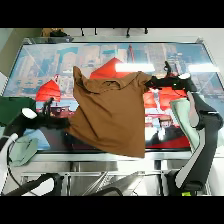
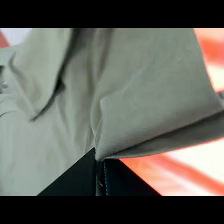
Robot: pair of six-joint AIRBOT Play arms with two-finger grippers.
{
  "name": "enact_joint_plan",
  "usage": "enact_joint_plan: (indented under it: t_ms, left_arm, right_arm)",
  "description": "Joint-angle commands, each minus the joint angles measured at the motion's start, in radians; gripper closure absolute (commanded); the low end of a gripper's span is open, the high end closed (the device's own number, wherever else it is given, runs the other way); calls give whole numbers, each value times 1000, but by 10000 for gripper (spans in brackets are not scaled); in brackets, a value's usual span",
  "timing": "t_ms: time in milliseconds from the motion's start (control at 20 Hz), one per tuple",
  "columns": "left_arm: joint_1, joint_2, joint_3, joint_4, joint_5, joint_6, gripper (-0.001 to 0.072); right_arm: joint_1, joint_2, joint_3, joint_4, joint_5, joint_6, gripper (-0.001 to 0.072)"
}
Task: Fold the shirts.
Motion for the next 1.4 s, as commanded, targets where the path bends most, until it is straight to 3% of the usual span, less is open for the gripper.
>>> enact_joint_plan:
  t_ms: [0,100,250,400,550,600,650,700,750,950,1100,1300,1350]
  left_arm:
    - [58,-146,290,-12,26,-10,695]
    - [64,-288,506,-11,26,-25,695]
    - [33,-492,825,-2,52,-77,695]
    - [-1,-661,1089,-5,92,-135,692]
    - [-44,-773,1262,-15,96,-140,659]
    - [-55,-784,1278,-15,97,-140,340]
    - [-61,-784,1278,-15,91,-151,7]
    - [-63,-777,1278,-14,63,-166,0]
    - [-56,-761,1278,-11,14,-166,1]
    - [37,-624,1208,-11,-256,-205,1]
    - [129,-513,1049,-2,-452,-254,0]
    - [212,-351,665,-2,-488,-274,1]
    - [224,-313,564,-2,-470,-270,1]
  right_arm:
    - [-57,64,-9,-112,190,53,691]
    - [-55,148,-100,-217,320,98,691]
    - [-8,378,-423,-296,328,134,691]
    - [68,684,-853,-312,143,259,689]
    - [164,913,-1214,-281,-165,351,687]
    - [185,951,-1281,-248,-243,350,685]
    - [192,970,-1306,-228,-273,346,637]
    - [189,983,-1302,-229,-268,327,422]
    - [181,997,-1287,-235,-248,307,299]
    - [13,1027,-1132,-446,-46,294,297]
    - [-157,1007,-1060,-519,-60,222,297]
    - [-223,919,-1059,-481,-66,103,301]
    - [-220,897,-1059,-473,-70,67,351]
